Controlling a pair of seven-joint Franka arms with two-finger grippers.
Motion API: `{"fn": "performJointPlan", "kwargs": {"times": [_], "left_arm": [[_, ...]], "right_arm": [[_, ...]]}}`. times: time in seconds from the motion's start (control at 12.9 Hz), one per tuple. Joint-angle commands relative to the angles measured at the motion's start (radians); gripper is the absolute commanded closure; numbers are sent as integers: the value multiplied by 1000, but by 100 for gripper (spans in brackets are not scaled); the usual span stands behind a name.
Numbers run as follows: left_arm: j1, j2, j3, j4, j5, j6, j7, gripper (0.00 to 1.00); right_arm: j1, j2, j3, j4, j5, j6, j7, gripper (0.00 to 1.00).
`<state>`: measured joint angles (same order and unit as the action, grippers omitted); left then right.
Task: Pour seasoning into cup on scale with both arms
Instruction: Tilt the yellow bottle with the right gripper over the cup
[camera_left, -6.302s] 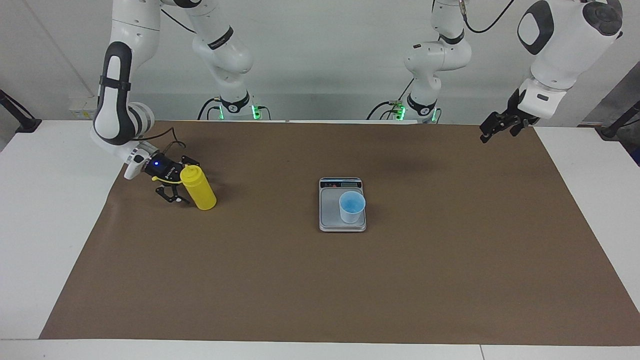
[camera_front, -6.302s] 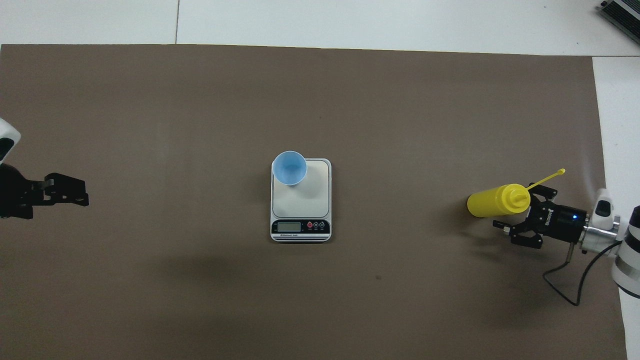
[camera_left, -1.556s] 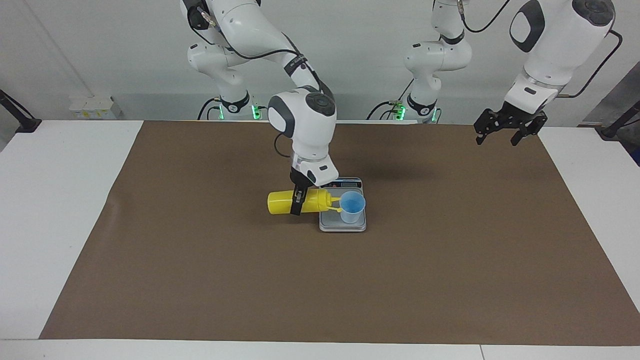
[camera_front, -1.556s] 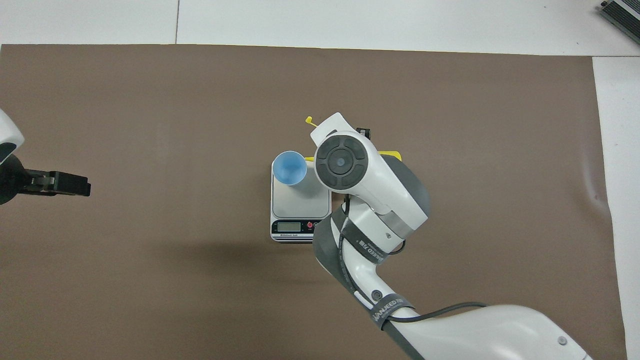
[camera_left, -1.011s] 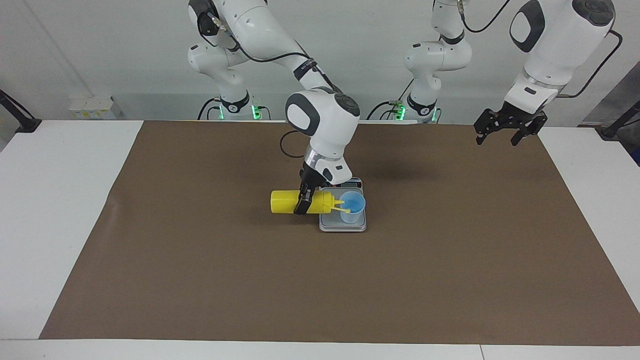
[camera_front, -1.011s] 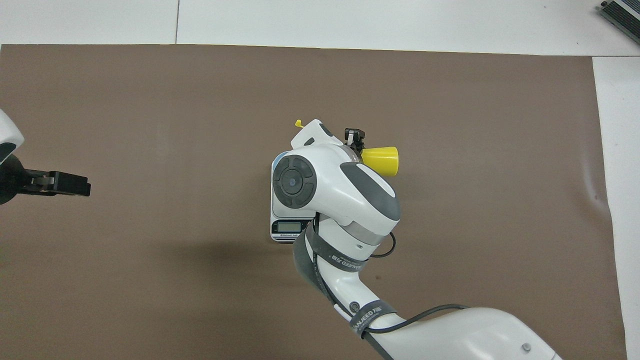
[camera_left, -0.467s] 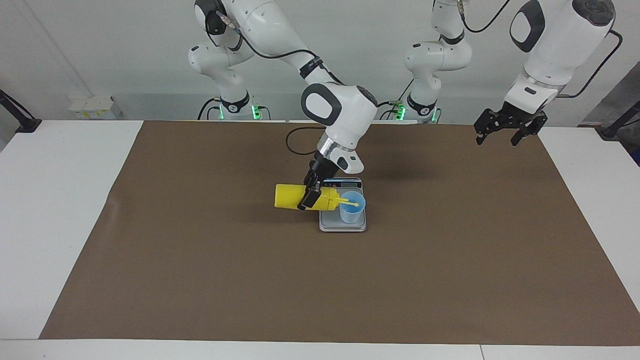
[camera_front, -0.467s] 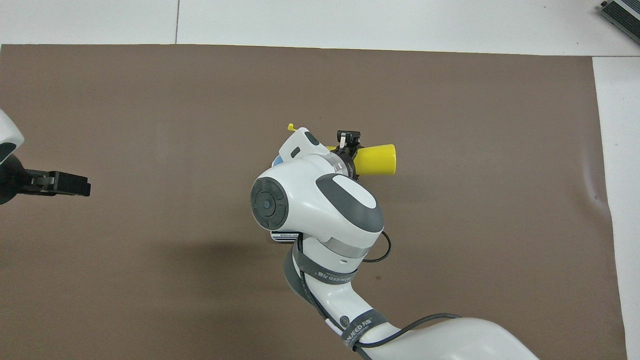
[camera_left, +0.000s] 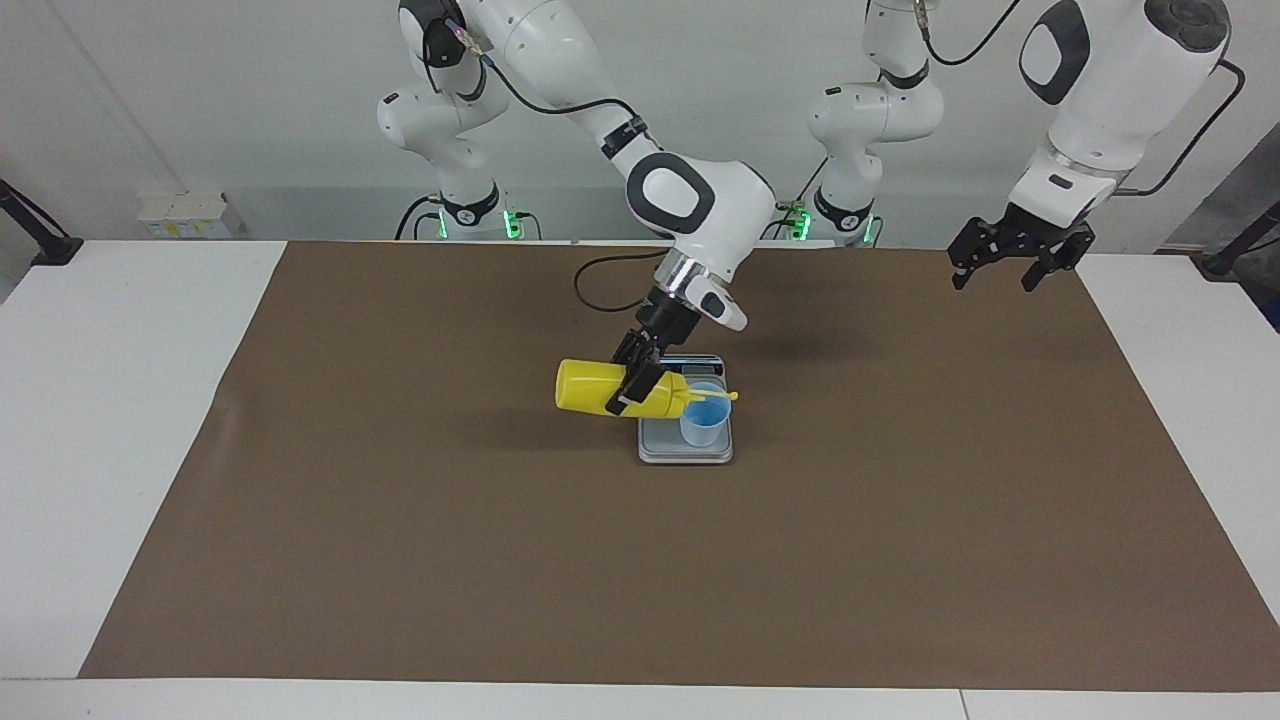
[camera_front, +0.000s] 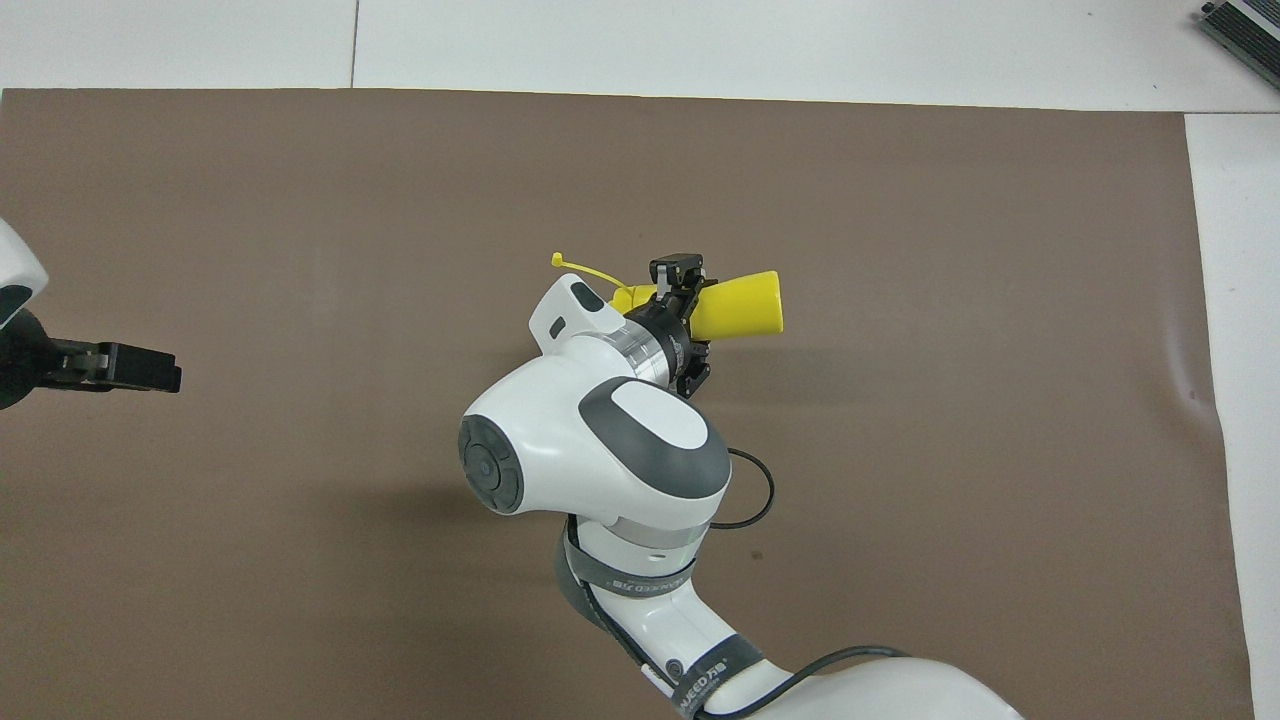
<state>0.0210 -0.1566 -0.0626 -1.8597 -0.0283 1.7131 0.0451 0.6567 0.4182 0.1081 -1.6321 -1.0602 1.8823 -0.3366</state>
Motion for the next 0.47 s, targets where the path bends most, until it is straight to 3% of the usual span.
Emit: {"fn": "performJointPlan", "kwargs": {"times": [0.0,0.39], "left_arm": [[10,-12,-5,-7,2,-6,-7,0],[10,-12,-5,-7,2,-6,-7,0]], "right_arm": [[23,-58,5,-103,-136,-11,112,51],[38,-82,5,-172,-236,-26,175,51]]}}
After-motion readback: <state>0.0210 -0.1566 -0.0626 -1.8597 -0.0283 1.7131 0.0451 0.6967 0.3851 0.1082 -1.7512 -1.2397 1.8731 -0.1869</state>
